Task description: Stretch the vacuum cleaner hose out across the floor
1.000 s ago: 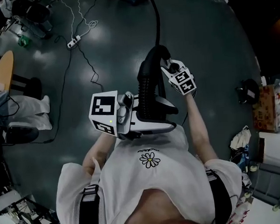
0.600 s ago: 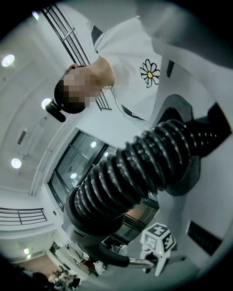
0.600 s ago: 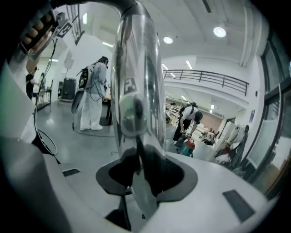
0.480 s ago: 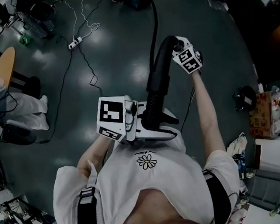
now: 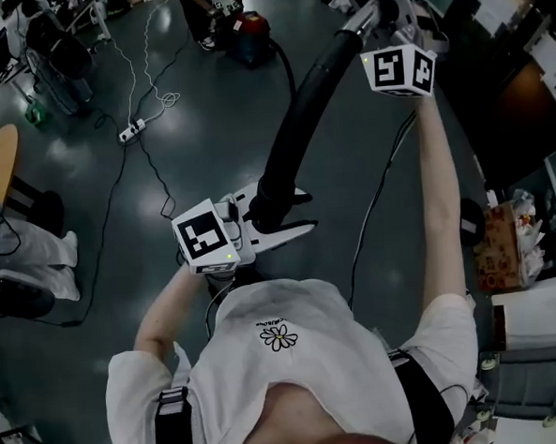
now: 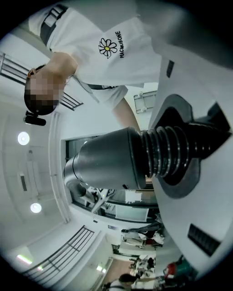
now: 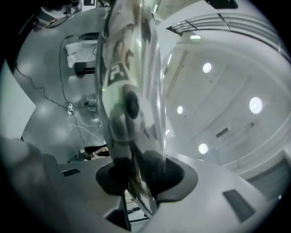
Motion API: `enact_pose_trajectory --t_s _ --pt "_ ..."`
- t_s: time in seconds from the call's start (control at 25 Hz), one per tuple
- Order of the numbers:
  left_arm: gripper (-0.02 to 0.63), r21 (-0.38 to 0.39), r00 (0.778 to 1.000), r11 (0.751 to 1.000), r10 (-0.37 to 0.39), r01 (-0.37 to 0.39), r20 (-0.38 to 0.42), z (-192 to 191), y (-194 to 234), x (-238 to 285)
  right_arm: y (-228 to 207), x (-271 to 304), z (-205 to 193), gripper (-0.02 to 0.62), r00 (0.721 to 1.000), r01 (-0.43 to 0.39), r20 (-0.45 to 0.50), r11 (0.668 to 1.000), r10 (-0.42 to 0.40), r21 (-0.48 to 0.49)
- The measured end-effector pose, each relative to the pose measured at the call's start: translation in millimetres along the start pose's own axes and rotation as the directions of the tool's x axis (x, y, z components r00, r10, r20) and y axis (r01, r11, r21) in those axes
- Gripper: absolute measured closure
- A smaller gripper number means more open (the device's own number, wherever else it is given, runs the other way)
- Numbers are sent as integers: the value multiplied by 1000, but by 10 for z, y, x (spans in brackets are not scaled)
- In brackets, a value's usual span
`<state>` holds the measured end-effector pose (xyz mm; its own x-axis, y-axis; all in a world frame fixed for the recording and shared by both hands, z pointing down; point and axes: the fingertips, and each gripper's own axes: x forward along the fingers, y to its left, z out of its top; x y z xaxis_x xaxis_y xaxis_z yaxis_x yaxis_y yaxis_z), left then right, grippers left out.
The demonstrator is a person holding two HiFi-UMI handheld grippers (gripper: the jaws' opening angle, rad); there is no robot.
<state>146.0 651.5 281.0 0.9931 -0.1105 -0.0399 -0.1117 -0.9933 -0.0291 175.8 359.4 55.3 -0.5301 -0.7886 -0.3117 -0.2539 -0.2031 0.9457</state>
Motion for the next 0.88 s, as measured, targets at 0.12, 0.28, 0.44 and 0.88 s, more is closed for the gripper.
enact_pose_trajectory --t_s 0.12,0.28,0.44,0.88 --pt "468 -23 999 1000 -15 16 38 164 52 -161 -384 -176 233 445 996 80 41 986 -75 -143" --pt "468 49 996 995 -91 92 -15 312 -80 -278 -730 -444 420 445 990 139 68 968 -127 -210" --pt "463 135 997 989 -56 63 -51 286 -12 -445 -917 -832 469 445 976 218 55 948 -211 -233" --pt "405 172 847 859 -406 482 -343 -157 -1024 835 -1250 -1794 -424 445 945 224 -183 944 -271 -244"
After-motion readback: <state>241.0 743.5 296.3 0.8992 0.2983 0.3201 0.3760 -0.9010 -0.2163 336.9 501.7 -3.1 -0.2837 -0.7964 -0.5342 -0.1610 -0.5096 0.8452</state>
